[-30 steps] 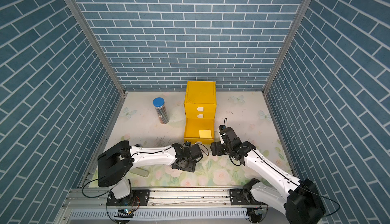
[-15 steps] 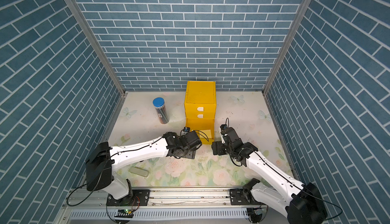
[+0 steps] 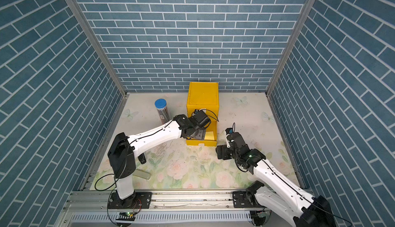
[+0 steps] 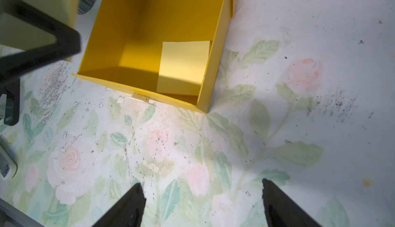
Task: Please put the sticky notes in the drawer by color
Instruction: Place the sticky notes in the drawer.
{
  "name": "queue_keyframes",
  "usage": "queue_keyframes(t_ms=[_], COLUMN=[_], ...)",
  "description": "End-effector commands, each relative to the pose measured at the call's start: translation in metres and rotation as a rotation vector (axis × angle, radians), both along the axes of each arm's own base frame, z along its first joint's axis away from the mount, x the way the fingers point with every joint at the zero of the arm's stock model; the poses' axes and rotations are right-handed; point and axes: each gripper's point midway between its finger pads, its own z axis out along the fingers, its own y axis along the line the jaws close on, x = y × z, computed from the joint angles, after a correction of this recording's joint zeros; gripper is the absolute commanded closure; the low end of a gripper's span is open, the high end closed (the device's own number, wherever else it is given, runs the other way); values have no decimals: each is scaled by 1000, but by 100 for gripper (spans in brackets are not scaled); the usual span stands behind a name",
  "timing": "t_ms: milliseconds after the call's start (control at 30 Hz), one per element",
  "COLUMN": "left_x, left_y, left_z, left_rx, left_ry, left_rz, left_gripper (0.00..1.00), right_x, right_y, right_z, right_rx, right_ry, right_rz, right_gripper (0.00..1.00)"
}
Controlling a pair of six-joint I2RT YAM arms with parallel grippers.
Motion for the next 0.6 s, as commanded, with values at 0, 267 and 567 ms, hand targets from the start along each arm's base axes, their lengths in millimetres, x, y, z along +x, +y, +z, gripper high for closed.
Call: queue_keyframes(t_ms=[0, 267, 567], left_x=[11, 24, 30], left_y=[5, -6, -7], left_z=[-14, -39, -69], left_rx=[42, 59, 91], left_ry=[20, 39, 60], left_rz=[-24, -36, -34], left_gripper=[19, 19, 18], right_x=[-2, -1, -3], right_y=[-5, -1, 2], right_z=[1, -1, -6], right_rx=[10, 15, 26], right_ry=[10, 16, 31], right_rz=[-34, -23, -8], right_gripper=[12, 13, 13])
